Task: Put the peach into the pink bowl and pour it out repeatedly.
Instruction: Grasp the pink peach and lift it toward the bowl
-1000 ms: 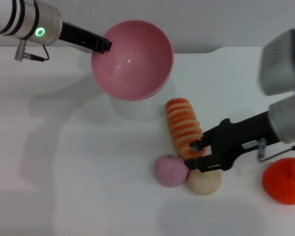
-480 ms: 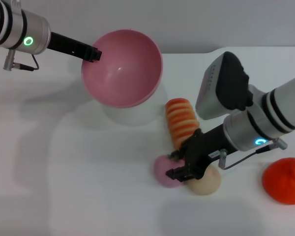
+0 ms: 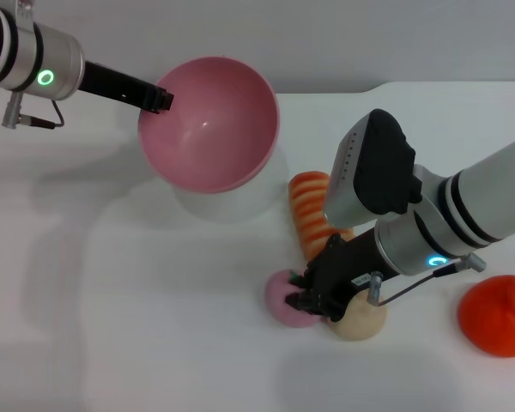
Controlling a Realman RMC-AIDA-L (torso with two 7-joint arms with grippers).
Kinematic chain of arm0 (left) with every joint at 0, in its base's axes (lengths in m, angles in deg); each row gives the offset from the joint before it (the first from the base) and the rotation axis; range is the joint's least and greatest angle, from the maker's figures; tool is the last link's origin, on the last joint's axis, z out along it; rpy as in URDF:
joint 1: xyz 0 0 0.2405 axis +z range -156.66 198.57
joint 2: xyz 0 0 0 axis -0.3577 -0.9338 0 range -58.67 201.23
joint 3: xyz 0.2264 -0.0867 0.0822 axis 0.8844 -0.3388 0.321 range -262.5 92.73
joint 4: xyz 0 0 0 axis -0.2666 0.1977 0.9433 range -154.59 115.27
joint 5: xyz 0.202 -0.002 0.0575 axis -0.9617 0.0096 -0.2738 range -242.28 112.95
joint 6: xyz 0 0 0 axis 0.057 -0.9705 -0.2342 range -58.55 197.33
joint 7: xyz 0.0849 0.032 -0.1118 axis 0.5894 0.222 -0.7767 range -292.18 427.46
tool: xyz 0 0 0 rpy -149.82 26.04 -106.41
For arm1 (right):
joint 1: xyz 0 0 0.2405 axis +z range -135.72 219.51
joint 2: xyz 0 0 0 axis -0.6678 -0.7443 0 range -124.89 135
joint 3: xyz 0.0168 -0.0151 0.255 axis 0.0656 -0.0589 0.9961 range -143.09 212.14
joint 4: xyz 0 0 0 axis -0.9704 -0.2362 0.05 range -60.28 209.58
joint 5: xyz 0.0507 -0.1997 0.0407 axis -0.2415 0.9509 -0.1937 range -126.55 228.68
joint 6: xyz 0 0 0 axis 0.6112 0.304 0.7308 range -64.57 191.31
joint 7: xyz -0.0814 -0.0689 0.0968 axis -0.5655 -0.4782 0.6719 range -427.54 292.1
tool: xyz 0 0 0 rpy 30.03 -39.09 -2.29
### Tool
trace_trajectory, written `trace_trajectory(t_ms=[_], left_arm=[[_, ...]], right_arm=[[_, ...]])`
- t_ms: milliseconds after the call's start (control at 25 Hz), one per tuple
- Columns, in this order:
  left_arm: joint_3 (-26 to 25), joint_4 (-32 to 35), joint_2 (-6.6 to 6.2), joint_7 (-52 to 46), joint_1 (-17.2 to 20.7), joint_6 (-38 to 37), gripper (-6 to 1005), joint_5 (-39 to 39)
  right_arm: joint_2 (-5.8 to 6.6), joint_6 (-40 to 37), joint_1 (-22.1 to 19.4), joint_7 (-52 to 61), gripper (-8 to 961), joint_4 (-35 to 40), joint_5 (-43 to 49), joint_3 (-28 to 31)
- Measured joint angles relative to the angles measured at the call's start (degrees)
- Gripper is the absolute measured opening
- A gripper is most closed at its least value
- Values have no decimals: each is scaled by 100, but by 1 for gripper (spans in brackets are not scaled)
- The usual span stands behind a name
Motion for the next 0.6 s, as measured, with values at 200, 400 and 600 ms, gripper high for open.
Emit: trace_trajectory(t_ms=[200,400,600], left_arm=[[7,-3,0,6,32,7,45,1],[0,-39,-18,9,60,13,45,-3],[19,-79,-25,11,72,12,45,-32]], right_arm=[[8,-12,-103,13,221,205,4,15],[31,-621,-596,66,50,1459,-23,245],[-10,-1315,-1007,70,37,2897,-21,887]])
